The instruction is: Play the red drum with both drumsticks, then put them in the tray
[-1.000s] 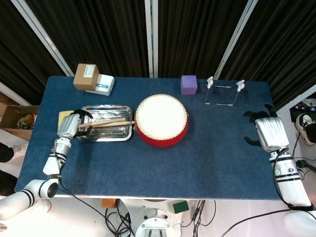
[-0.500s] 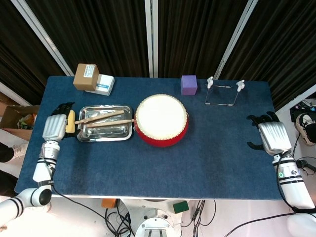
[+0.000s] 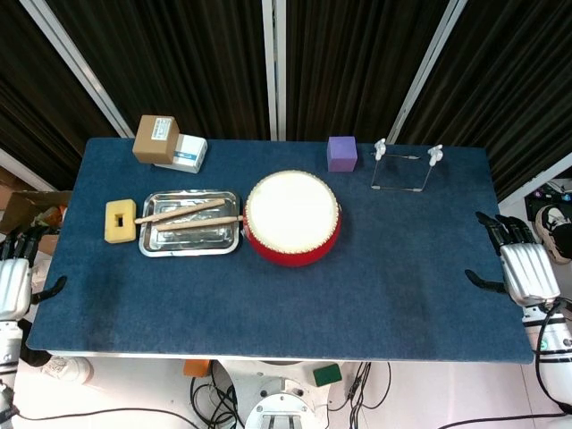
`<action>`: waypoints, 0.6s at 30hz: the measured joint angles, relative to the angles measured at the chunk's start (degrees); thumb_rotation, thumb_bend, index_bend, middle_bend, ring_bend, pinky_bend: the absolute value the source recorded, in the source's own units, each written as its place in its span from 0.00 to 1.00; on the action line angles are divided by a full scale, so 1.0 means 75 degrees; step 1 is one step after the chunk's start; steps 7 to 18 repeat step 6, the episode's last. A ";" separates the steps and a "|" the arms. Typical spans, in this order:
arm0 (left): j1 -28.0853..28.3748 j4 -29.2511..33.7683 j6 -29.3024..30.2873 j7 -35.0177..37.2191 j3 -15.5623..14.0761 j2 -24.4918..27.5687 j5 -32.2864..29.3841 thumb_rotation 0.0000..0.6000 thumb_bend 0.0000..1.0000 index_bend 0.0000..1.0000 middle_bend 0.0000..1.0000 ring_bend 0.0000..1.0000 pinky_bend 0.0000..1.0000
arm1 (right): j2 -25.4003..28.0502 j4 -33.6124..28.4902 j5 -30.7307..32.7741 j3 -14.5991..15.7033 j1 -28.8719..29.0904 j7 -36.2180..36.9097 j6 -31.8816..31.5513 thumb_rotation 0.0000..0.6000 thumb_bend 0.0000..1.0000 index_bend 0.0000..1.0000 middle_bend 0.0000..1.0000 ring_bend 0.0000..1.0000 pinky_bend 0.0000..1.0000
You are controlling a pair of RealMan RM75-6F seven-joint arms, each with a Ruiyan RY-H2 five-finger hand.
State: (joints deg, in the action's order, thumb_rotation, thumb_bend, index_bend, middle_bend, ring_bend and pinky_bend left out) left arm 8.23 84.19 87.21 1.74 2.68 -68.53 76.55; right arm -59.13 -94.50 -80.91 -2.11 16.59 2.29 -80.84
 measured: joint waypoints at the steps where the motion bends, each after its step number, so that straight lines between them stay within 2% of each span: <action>1: -0.0123 0.0025 0.0151 0.0026 -0.0102 0.0014 0.0153 1.00 0.18 0.15 0.14 0.07 0.16 | -0.0058 0.0073 -0.0097 0.0036 -0.0114 0.0036 -0.0165 1.00 0.16 0.09 0.21 0.09 0.14; 6: -0.0709 0.0169 0.0909 0.0109 -0.0612 0.0057 0.1002 1.00 0.19 0.15 0.14 0.07 0.16 | -0.0354 0.0367 -0.0585 0.0237 -0.0767 0.0176 -0.1005 1.00 0.16 0.09 0.22 0.09 0.14; 18: -0.0709 0.0169 0.0909 0.0109 -0.0612 0.0057 0.1002 1.00 0.19 0.15 0.14 0.07 0.16 | -0.0354 0.0367 -0.0585 0.0237 -0.0767 0.0176 -0.1005 1.00 0.16 0.09 0.22 0.09 0.14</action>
